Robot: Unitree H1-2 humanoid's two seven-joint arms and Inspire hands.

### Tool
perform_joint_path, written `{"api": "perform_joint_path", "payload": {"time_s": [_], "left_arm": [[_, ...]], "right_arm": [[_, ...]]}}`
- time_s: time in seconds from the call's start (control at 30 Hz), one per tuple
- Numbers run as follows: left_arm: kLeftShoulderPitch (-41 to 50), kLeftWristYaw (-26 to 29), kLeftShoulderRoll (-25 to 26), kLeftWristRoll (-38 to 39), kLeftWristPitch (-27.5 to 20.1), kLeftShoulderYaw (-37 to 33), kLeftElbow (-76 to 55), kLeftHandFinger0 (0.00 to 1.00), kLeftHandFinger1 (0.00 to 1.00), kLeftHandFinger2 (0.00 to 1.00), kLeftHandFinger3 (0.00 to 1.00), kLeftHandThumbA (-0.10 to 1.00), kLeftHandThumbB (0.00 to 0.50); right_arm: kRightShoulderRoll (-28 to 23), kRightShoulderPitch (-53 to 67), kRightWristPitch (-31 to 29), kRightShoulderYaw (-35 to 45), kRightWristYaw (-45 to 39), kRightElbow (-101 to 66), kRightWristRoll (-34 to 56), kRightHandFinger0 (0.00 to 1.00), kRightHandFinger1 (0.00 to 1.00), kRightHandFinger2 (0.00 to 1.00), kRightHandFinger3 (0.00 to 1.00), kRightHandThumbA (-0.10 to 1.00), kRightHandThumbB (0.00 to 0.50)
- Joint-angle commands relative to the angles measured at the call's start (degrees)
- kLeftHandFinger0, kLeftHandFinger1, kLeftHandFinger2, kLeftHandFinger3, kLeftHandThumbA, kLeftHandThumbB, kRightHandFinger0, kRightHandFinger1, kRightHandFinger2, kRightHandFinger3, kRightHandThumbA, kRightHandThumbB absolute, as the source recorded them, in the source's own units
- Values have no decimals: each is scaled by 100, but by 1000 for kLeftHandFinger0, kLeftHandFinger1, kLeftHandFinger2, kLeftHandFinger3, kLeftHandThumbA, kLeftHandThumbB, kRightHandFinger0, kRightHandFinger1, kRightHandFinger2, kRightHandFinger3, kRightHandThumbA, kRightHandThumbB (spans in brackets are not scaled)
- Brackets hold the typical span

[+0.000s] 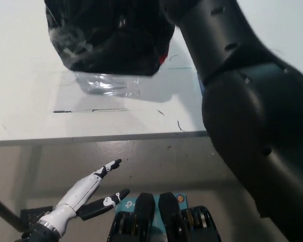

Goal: The robot uses its right hand to pick up a bag of coffee beans and puts it in the black plastic bag, then the robot grabs the top of the bag and lifts it.

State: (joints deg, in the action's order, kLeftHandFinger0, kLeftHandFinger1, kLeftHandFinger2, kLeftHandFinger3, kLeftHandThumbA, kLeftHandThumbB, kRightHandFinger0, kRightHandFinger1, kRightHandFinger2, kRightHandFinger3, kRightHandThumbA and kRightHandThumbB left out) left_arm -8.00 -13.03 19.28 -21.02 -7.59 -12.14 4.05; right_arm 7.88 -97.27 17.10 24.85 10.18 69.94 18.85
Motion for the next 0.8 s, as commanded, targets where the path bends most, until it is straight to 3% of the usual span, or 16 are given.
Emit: {"api": "perform_joint_path", "payload": {"time_s": [0.0,0.07,0.13,0.3,0.4,0.5,0.53,0.57,0.6,0.63,0.67,0.7,0.73,0.77], "left_arm": [[-174,-66,110,-90,-3,-24,-265,1000,1000,1000,1000,791,108],[-187,-94,102,-50,58,-6,-280,1000,1000,1000,1000,785,115],[-200,-113,105,-68,96,-12,-303,1000,1000,1000,1000,788,109],[-271,-80,114,-218,69,-68,-297,1000,1000,1000,1000,802,102],[-284,-77,139,-250,8,-90,-278,1000,1000,1000,1000,833,111],[-278,-89,143,-263,75,-83,-319,1000,1000,1000,1000,830,103],[-280,-97,145,-258,81,-82,-322,1000,1000,1000,1000,829,103],[-289,-98,149,-262,62,-83,-305,1000,1000,1000,1000,830,102],[-293,-94,150,-269,46,-84,-292,1000,1000,1000,1000,830,102],[-298,-83,154,-273,15,-81,-272,1000,1000,1000,1000,829,103],[-305,-79,156,-256,-36,-83,-243,1000,1000,1000,1000,828,104],[-314,-83,157,-249,-56,-86,-228,1000,1000,1000,1000,830,107],[-320,-87,157,-245,-68,-88,-219,1000,1000,1000,1000,830,107],[-320,-102,156,-243,-46,-90,-227,1000,1000,1000,1000,831,106]], "right_arm": [[-74,493,-960,-530,-400,309,-417,0,207,615,622,213,0],[-66,667,-989,-652,-384,431,-476,0,226,649,716,185,20],[-63,800,-1042,-856,-383,513,-610,0,252,669,757,205,4],[-49,1236,-1209,-1277,-536,677,-789,0,233,630,654,239,29],[-69,1404,-1161,-1502,-584,766,-874,0,235,604,597,259,13],[-123,1445,-1111,-1791,-612,785,-1097,0,270,645,662,285,22],[-158,1436,-1092,-1936,-621,787,-1213,0,281,644,676,348,26],[-227,1404,-1047,-2160,-677,789,-1381,53,355,711,749,407,29],[-257,1387,-1023,-2243,-715,787,-1426,53,355,711,749,407,29],[-297,1361,-1011,-2340,-784,790,-1473,215,458,725,769,548,66],[-380,1299,-985,-2582,-1002,757,-1649,752,1000,1000,1000,821,405],[-466,1231,-972,-2840,-1211,694,-1848,1000,1000,1000,1000,878,341],[-525,1185,-962,-3019,-1351,647,-1984,1000,1000,1000,1000,878,341],[-572,1147,-940,-3159,-1432,575,-2072,1000,1000,1000,1000,890,390]]}}
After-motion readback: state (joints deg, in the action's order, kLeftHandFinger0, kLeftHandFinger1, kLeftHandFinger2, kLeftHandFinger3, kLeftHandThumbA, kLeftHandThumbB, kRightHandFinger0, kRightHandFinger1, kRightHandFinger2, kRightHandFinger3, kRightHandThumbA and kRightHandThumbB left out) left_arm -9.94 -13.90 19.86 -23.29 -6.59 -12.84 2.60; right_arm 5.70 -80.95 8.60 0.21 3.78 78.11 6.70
